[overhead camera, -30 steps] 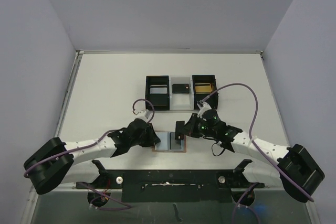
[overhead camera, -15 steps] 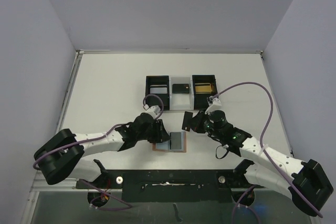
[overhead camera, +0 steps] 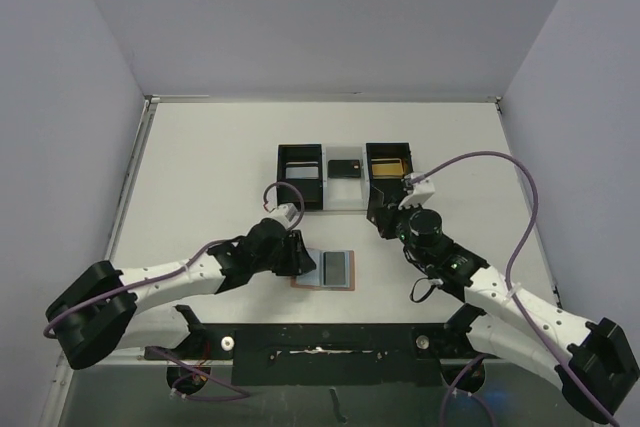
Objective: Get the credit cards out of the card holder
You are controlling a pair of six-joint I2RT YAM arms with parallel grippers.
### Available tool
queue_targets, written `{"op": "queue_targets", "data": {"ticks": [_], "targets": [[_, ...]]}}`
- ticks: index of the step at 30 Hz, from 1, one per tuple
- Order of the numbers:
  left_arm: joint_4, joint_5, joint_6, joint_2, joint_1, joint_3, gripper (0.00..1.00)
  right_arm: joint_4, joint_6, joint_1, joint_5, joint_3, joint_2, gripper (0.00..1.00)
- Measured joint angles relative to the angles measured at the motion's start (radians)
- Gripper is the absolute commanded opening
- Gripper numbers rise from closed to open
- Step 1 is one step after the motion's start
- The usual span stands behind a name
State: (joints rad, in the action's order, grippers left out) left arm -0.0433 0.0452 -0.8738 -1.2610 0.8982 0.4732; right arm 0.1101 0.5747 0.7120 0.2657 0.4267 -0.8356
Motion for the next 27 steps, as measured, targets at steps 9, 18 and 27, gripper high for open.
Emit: {"op": "queue_targets", "data": {"ticks": [9, 18, 27], "targets": [[0.188, -0.037, 0.089, 0.154, -0.081, 0.064, 0.64, 0.023, -0.403, 0.000, 0.068, 0.187, -0.231, 0.00], [0.388, 0.001, 0.254, 0.187, -0.348, 0.267, 0.72, 0.045, -0.703, -0.052, 0.008, 0.402, -0.483, 0.00], [0.477, 0.011, 0.389, 0.167, -0.461, 0.290, 0.73, -0.042, -0.953, -0.117, -0.101, 0.577, -0.682, 0.00]]}}
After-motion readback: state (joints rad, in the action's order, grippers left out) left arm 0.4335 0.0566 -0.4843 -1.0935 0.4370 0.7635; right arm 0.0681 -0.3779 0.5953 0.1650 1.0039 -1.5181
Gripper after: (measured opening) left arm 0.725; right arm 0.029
